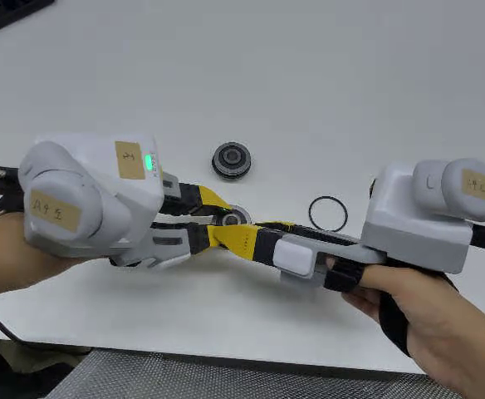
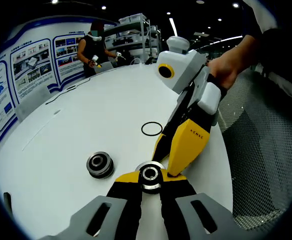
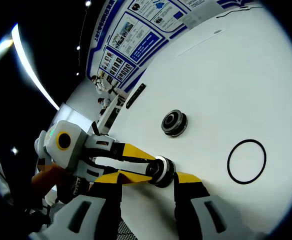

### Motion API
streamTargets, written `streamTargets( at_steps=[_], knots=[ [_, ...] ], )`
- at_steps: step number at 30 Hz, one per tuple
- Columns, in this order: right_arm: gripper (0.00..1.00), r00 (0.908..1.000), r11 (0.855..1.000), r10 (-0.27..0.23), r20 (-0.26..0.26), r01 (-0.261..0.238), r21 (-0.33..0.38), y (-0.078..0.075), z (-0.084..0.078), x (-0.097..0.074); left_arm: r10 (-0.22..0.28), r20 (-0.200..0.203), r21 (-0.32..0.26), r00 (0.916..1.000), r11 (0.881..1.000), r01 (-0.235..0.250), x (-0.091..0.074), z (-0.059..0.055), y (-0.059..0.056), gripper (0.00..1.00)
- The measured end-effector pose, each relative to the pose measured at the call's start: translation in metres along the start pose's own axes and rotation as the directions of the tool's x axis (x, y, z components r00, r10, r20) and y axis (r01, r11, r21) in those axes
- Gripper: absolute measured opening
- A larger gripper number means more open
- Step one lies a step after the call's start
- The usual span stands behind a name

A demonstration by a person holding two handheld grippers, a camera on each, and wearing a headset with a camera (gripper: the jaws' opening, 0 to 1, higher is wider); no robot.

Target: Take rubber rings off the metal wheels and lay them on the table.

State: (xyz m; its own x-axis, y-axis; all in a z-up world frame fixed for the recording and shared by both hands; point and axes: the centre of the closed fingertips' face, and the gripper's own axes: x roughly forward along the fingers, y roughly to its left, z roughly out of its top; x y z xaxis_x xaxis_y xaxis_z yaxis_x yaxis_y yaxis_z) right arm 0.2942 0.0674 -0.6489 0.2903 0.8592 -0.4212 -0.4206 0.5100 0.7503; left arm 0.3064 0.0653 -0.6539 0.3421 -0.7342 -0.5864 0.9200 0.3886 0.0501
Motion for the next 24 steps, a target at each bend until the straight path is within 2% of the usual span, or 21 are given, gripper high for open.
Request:
streamTargets(
  at_steps=[6, 7, 14, 24],
  knots=[
    [0.43, 1.0, 1.0, 0.003, 0.004, -0.003, 0.022, 0.0016, -0.0003, -0.0004, 0.0, -0.002, -0.001, 1.0, 1.0, 0.0, 0.0003, 0.0, 0.0002, 0.13],
    [0.41, 0.9998, 0.999, 0.021, 0.004, -0.021, 0.04, 0.0051, -0.0006, -0.0008, 0.001, -0.001, -0.002, 1.0, 1.0, -0.001, 0.0003, 0.0, 0.0002, 0.13],
    [0.41, 0.9998, 0.998, 0.013, 0.015, -0.014, 0.056, 0.0047, 0.0007, -0.0018, 0.0, -0.002, -0.003, 1.0, 1.0, 0.0, 0.0002, 0.0006, -0.0002, 0.13],
    [0.36, 0.9993, 0.998, 0.005, 0.037, -0.007, 0.056, 0.0032, 0.0061, -0.0077, 0.004, -0.001, -0.005, 1.0, 1.0, -0.004, 0.0, 0.0014, -0.0007, 0.13]
  ],
)
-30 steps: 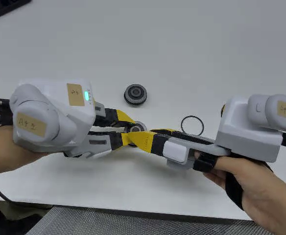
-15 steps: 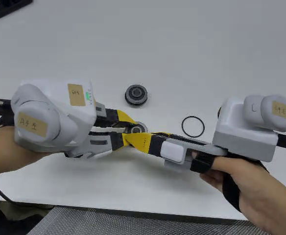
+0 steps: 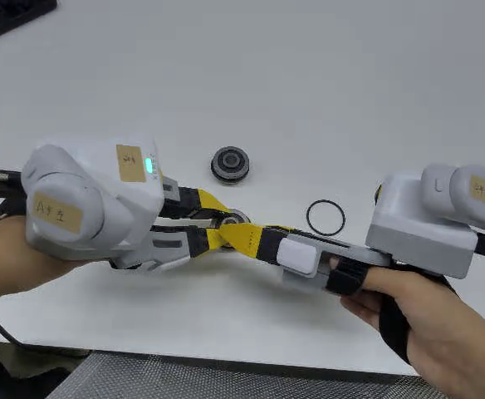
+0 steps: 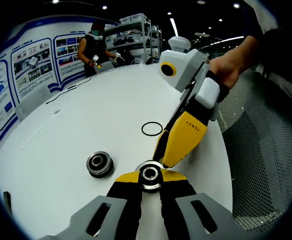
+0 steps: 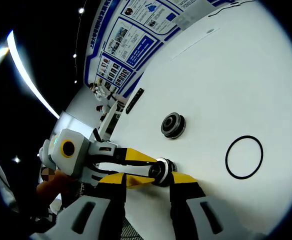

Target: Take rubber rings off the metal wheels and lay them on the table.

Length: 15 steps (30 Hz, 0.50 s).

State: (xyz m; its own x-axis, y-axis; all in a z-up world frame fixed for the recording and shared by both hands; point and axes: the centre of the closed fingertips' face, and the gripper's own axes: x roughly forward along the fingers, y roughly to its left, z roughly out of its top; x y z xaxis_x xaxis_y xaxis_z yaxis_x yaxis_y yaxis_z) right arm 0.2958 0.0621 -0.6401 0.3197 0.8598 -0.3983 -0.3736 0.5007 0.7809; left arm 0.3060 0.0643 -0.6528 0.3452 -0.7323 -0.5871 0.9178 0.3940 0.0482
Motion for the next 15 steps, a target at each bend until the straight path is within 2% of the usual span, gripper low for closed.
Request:
streamTargets(
  at_steps=[4, 6, 7, 11, 15],
  knots=[
    [0.33, 1.0, 1.0, -0.008, 0.0, 0.008, -0.001, -0.003, 0.0, 0.001, -0.001, -0.001, 0.002, 1.0, 1.0, 0.001, 0.0, -0.001, 0.001, 0.13],
    [0.32, 0.9996, 0.999, -0.022, 0.015, 0.021, 0.047, -0.006, 0.002, 0.003, 0.001, 0.001, 0.001, 1.0, 1.0, -0.001, 0.0, 0.0, 0.0, 0.13],
    [0.3, 0.9994, 0.998, -0.028, 0.02, 0.027, 0.048, -0.009, 0.004, 0.003, 0.001, 0.002, 0.0, 1.0, 1.0, -0.001, 0.0, 0.0, 0.0, 0.13],
    [0.15, 0.9962, 0.995, -0.084, 0.02, 0.083, 0.056, -0.023, 0.006, 0.004, 0.003, 0.002, -0.001, 1.0, 1.0, -0.003, 0.0, 0.0, 0.0, 0.13],
    [0.05, 0.9948, 0.992, -0.099, 0.021, 0.098, 0.074, -0.028, 0.006, 0.004, 0.003, 0.003, -0.002, 1.0, 1.0, -0.003, 0.0, 0.001, 0.0, 0.13]
  ],
)
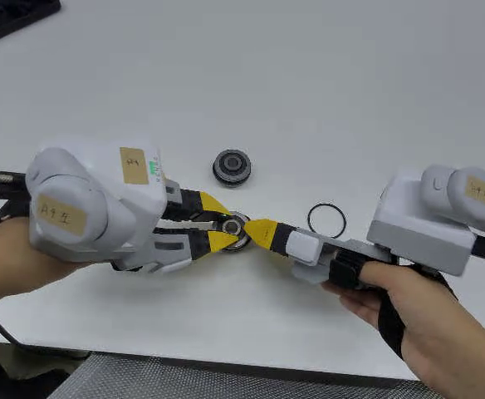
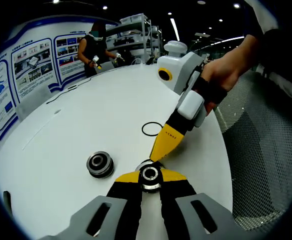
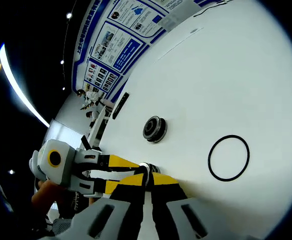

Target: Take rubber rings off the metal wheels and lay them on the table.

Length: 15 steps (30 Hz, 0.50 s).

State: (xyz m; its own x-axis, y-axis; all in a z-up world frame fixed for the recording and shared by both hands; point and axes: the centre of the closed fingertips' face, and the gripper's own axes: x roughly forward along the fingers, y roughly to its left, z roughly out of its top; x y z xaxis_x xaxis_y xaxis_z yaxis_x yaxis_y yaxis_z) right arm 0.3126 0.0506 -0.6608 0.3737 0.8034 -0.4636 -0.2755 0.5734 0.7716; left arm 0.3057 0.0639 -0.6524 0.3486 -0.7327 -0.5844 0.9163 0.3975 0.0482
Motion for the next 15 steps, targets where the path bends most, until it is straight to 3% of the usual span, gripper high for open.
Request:
streamTargets(
  at_steps=[12, 15],
  knots=[
    [0.02, 0.9985, 0.998, -0.047, -0.026, 0.046, -0.032, 0.0007, 0.0, 0.0005, -0.003, 0.0, 0.0, 1.0, 1.0, 0.003, 0.0001, 0.0003, 0.0005, 0.13],
    [0.01, 0.9979, 0.996, -0.059, -0.028, 0.057, -0.071, 0.003, -0.0004, -0.0001, -0.002, 0.004, -0.001, 1.0, 1.0, 0.002, 0.0, 0.0002, 0.0006, 0.13]
  ],
)
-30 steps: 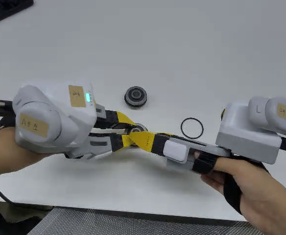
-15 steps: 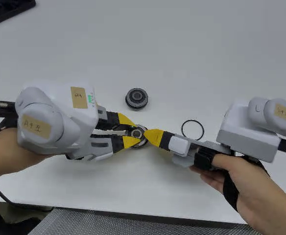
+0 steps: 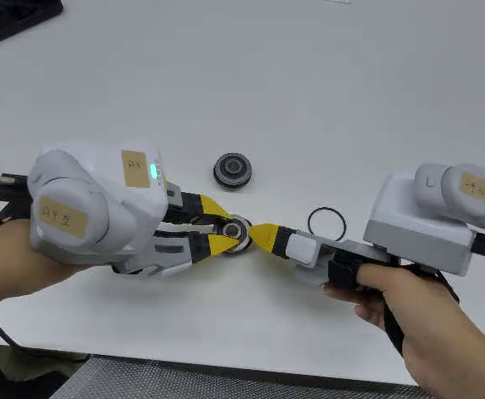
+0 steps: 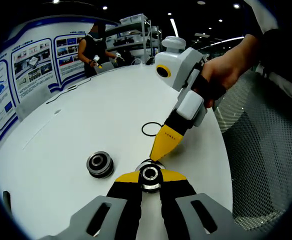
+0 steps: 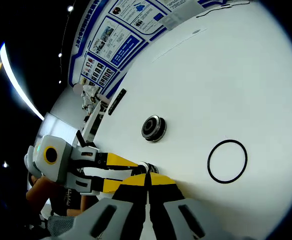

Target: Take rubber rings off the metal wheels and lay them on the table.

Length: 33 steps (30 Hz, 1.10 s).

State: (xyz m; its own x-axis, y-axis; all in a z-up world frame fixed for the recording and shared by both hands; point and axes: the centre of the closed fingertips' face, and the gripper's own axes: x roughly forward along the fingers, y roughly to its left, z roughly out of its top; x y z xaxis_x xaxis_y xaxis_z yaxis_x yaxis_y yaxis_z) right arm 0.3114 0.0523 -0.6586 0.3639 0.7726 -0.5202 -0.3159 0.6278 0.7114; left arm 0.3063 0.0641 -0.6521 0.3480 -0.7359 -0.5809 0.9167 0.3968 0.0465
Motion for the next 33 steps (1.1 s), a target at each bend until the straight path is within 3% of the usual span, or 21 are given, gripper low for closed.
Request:
streamTargets(
  at_steps=[7, 33],
  knots=[
    [0.01, 1.0, 0.998, 0.0, -0.006, 0.0, -0.059, 0.0046, -0.0014, -0.0006, -0.002, 0.007, -0.005, 1.0, 1.0, 0.002, -0.0002, -0.0001, -0.0007, 0.13],
    [0.01, 0.9999, 0.993, 0.006, -0.016, -0.008, -0.119, 0.007, -0.0015, 0.0016, -0.001, -0.01, 0.004, 1.0, 1.0, 0.001, -0.0003, -0.0008, -0.0014, 0.13]
  ],
)
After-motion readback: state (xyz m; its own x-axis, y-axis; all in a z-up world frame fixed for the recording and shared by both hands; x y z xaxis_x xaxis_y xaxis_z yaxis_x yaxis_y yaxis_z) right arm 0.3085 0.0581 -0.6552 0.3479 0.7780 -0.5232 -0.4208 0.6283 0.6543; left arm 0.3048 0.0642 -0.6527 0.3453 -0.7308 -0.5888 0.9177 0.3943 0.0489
